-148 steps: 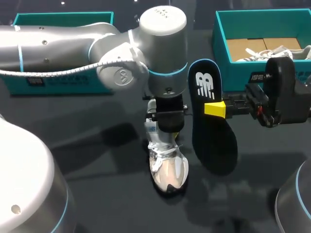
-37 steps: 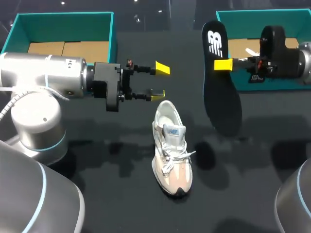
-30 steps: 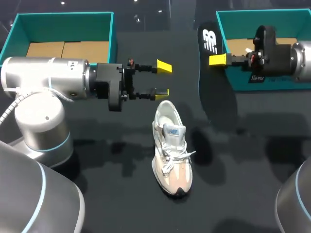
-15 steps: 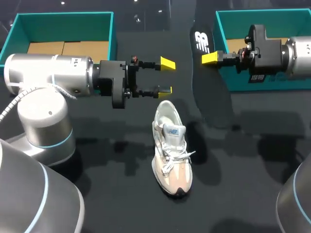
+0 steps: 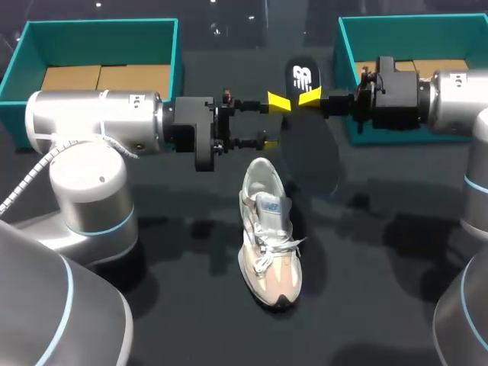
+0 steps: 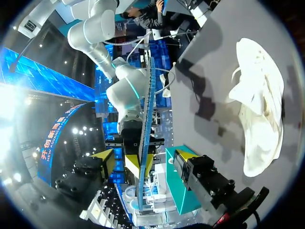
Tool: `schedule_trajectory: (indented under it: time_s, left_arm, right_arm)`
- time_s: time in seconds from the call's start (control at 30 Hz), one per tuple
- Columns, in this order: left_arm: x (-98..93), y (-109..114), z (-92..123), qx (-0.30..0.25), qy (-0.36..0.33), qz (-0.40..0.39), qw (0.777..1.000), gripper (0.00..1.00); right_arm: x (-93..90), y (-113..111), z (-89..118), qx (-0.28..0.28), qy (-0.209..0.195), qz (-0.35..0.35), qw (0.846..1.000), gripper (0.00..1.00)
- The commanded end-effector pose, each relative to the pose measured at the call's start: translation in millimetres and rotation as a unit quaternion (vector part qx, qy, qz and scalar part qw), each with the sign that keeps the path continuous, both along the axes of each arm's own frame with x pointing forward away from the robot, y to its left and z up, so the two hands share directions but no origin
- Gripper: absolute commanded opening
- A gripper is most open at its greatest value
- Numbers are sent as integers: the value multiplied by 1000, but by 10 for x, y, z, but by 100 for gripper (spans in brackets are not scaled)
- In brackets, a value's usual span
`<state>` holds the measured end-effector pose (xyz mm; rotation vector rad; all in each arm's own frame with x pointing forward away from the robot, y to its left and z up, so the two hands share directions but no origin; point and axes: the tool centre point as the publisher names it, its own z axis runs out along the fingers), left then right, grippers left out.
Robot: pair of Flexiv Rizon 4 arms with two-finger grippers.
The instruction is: Take the shoe out of the shoebox, open the shoe tongue, remove and reinsert the insole, then place the shoe into the shoebox
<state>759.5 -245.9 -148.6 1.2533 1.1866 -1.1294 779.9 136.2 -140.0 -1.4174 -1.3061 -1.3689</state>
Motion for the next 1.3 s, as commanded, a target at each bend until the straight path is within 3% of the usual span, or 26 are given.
schedule_trajectory:
  time_s: [0.03,0.07,0.47,0.67,0.9,1.2,1.3]
  left_arm:
    - [42,-94,-13,-1,-2,0,1000,62]
    - [44,-104,-15,-1,-2,-1,1000,50]
    - [21,-148,-46,-4,-2,-4,1000,43]
    - [28,-160,-55,-5,-3,-2,1000,25]
    - [15,-194,-94,-4,-2,-2,1000,24]
    - [23,-235,-100,1,-5,-2,1000,14]
    - [20,-249,-104,2,-6,-3,1000,4]
  right_arm:
    - [-2,67,-29,-4,9,-4,1000,0]
    - [-2,74,-44,-2,11,-7,1000,0]
    - [33,122,-84,0,25,-27,999,0]
    - [50,131,-101,1,29,-28,999,0]
    - [70,136,-125,5,34,-28,999,0]
    - [73,170,-147,12,35,-20,999,0]
    - [74,170,-148,14,36,-18,999,0]
